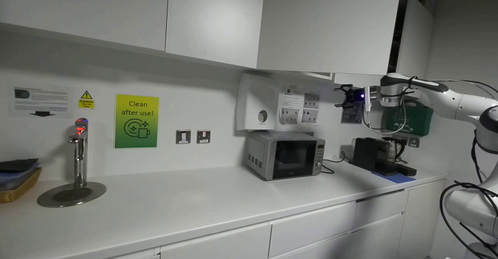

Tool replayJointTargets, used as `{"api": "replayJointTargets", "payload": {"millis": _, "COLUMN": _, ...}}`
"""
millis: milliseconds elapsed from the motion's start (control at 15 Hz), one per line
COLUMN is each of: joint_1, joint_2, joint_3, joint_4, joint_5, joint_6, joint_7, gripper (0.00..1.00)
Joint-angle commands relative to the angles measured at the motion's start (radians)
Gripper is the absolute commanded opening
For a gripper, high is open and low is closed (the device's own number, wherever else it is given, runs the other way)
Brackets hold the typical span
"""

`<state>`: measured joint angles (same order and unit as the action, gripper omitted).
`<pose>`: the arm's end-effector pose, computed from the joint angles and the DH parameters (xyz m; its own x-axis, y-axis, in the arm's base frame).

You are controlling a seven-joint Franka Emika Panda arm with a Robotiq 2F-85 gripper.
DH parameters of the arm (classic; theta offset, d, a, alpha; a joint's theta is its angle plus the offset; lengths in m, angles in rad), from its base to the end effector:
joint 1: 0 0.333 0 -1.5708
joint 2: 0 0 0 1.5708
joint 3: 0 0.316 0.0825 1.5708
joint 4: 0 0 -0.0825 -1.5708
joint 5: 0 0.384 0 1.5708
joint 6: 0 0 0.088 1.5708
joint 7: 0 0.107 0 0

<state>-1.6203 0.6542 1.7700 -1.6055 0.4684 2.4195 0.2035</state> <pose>0.5877 -0.1612 0.7059 0.7229 -0.6599 0.2047 -0.0061 -0.3023 -0.9532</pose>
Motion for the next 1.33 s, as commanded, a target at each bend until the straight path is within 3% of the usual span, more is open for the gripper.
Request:
{"api": "replayJointTargets", "payload": {"millis": 0, "joint_1": 0.007, "joint_2": 0.013, "joint_3": 0.037, "joint_4": 0.042, "joint_5": 0.041, "joint_6": -0.061, "joint_7": -0.062, "gripper": 1.0}}
{"api": "replayJointTargets", "payload": {"millis": 1133, "joint_1": -0.015, "joint_2": 0.086, "joint_3": 0.184, "joint_4": 0.04, "joint_5": 0.028, "joint_6": -0.184, "joint_7": -0.138, "gripper": 1.0}}
{"api": "replayJointTargets", "payload": {"millis": 1267, "joint_1": -0.003, "joint_2": 0.065, "joint_3": 0.16, "joint_4": 0.042, "joint_5": 0.02, "joint_6": -0.165, "joint_7": -0.12, "gripper": 1.0}}
